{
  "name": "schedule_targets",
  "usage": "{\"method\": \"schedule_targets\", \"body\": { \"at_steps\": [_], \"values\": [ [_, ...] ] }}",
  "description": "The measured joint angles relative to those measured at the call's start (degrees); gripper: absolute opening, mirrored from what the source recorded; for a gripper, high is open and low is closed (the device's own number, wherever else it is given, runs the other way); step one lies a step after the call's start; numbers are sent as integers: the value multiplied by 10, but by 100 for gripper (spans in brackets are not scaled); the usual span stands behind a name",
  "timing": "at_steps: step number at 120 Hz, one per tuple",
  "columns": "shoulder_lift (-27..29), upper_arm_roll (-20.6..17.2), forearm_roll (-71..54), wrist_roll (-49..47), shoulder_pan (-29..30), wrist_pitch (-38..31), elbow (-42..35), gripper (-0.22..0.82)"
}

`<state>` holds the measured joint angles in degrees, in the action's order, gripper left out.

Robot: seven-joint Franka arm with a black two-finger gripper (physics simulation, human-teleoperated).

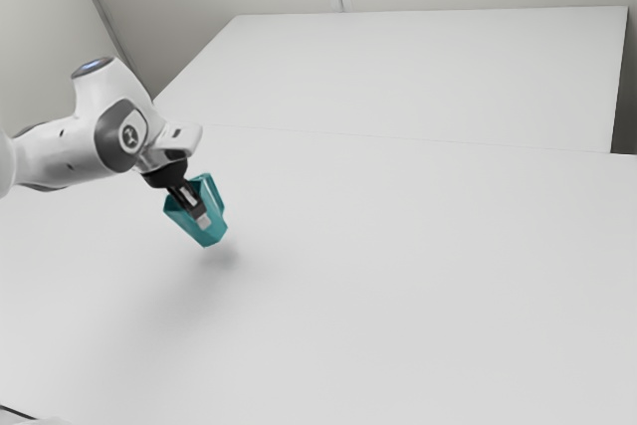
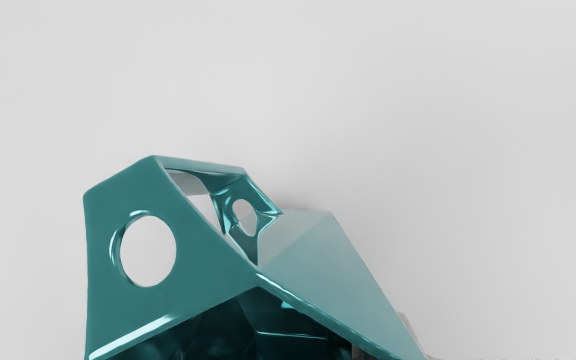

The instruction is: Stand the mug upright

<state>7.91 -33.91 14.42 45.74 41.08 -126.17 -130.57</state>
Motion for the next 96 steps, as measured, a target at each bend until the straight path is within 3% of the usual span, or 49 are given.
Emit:
{"method": "schedule_targets", "body": {
  "at_steps": [48,96],
  "values": [
    [12,-85,-2,-76,0,-31,-31,-18],
    [-6,-123,-48,-150,-3,-54,-45,-18]
  ]
}}
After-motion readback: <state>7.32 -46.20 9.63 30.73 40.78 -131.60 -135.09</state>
